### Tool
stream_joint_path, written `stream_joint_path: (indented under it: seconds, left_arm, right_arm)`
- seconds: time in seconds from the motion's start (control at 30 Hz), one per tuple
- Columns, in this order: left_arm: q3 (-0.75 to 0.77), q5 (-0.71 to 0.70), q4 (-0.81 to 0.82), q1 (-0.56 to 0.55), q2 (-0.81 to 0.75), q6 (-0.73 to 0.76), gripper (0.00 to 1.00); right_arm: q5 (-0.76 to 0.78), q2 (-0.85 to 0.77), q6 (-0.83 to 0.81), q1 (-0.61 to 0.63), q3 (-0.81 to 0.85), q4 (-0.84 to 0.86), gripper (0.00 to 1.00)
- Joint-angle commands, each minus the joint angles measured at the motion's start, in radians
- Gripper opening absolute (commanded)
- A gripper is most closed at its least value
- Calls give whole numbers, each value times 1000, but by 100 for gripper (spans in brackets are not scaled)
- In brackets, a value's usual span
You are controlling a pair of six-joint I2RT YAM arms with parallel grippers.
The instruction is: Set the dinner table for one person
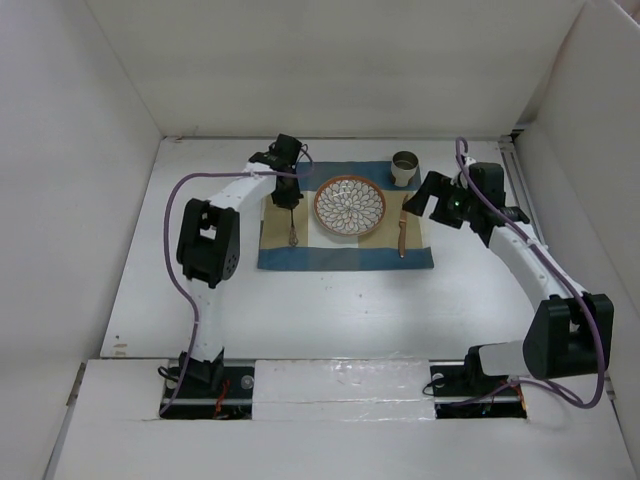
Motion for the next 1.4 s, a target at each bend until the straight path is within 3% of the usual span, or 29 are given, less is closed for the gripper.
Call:
stream_joint_path:
  seconds: [0.0, 1.03, 1.2, 1.37]
  left_arm:
    - [-33, 30, 18, -4, -4, -21, 0]
    - [-90, 18, 49, 27, 37, -60, 0]
    - [-108, -4, 40, 27, 16, -70, 24]
    - [-118, -13, 40, 27, -33, -80, 40]
  right_arm:
    - [27, -25, -19, 20, 34, 0, 100]
    - [36, -25, -29, 58, 34, -18, 100]
    - [36, -44, -29, 58, 34, -40, 100]
    - [45, -75, -29, 58, 52, -63, 100]
